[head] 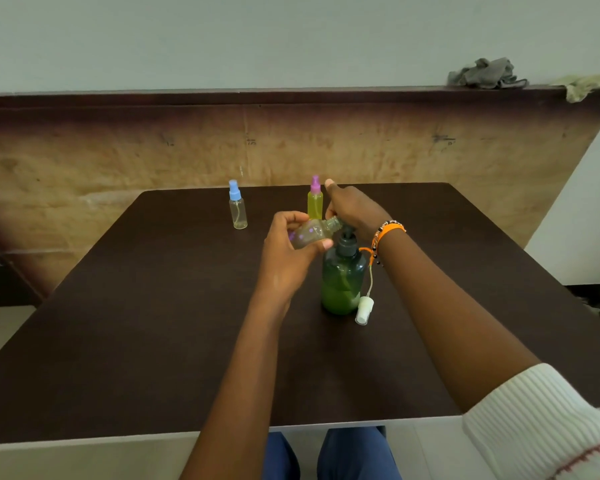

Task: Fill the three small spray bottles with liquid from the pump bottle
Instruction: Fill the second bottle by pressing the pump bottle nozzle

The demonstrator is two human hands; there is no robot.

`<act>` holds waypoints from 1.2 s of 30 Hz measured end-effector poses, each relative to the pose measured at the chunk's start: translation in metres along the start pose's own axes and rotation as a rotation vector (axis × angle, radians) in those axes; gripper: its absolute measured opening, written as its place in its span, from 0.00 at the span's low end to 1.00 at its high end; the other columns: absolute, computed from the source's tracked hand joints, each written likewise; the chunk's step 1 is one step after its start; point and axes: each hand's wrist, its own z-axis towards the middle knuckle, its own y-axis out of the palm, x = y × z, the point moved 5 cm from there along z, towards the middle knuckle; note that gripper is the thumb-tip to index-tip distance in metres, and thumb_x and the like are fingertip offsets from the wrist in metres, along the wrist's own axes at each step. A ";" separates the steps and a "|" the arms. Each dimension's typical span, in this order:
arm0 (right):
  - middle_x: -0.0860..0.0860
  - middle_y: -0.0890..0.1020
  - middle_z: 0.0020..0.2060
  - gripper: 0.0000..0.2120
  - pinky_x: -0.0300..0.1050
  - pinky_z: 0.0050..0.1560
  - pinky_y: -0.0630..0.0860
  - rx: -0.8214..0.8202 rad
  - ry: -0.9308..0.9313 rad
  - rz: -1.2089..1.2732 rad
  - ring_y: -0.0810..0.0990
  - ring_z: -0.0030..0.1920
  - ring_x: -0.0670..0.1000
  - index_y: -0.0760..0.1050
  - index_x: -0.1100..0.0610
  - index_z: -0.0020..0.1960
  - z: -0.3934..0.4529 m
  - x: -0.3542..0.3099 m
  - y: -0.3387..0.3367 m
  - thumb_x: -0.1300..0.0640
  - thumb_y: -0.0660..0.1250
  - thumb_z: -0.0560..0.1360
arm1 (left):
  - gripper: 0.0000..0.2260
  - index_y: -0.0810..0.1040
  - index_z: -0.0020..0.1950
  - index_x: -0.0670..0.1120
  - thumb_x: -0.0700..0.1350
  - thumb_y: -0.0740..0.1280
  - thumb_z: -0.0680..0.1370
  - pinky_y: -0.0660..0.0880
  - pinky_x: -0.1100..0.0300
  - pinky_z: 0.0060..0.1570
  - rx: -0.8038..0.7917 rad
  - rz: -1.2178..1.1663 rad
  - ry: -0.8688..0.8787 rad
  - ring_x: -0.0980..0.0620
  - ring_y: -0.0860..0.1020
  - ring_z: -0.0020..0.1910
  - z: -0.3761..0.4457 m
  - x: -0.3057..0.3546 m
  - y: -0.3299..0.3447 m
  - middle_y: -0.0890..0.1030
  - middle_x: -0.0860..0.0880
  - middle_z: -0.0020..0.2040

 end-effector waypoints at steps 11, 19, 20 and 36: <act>0.59 0.80 0.48 0.26 0.57 0.60 0.70 0.069 0.021 -0.119 0.78 0.52 0.61 0.76 0.59 0.47 0.001 0.003 -0.004 0.41 0.47 0.78 | 0.18 0.71 0.53 0.47 0.37 0.75 0.69 0.70 0.78 0.40 -0.007 -0.010 0.041 0.64 0.74 0.45 0.001 0.001 0.000 0.75 0.55 0.49; 0.53 0.73 0.40 0.18 0.47 0.44 0.67 0.082 0.045 0.021 0.70 0.39 0.54 0.69 0.57 0.42 -0.001 0.018 0.001 0.44 0.51 0.79 | 0.17 0.72 0.52 0.46 0.36 0.74 0.69 0.71 0.77 0.40 -0.021 -0.004 0.045 0.64 0.74 0.44 -0.001 0.000 0.002 0.75 0.56 0.47; 0.54 0.74 0.42 0.18 0.49 0.48 0.68 0.094 0.044 -0.001 0.71 0.42 0.55 0.70 0.56 0.44 -0.002 0.018 0.000 0.44 0.51 0.79 | 0.17 0.72 0.52 0.46 0.36 0.74 0.69 0.71 0.77 0.40 -0.021 -0.002 0.041 0.64 0.74 0.44 -0.002 -0.001 0.002 0.75 0.56 0.47; 0.55 0.75 0.46 0.18 0.54 0.55 0.69 0.136 0.047 -0.059 0.72 0.46 0.57 0.70 0.57 0.45 -0.008 0.012 -0.003 0.44 0.51 0.79 | 0.17 0.74 0.50 0.45 0.36 0.76 0.66 0.72 0.76 0.38 0.016 -0.018 0.022 0.65 0.76 0.40 -0.002 0.002 -0.001 0.77 0.55 0.46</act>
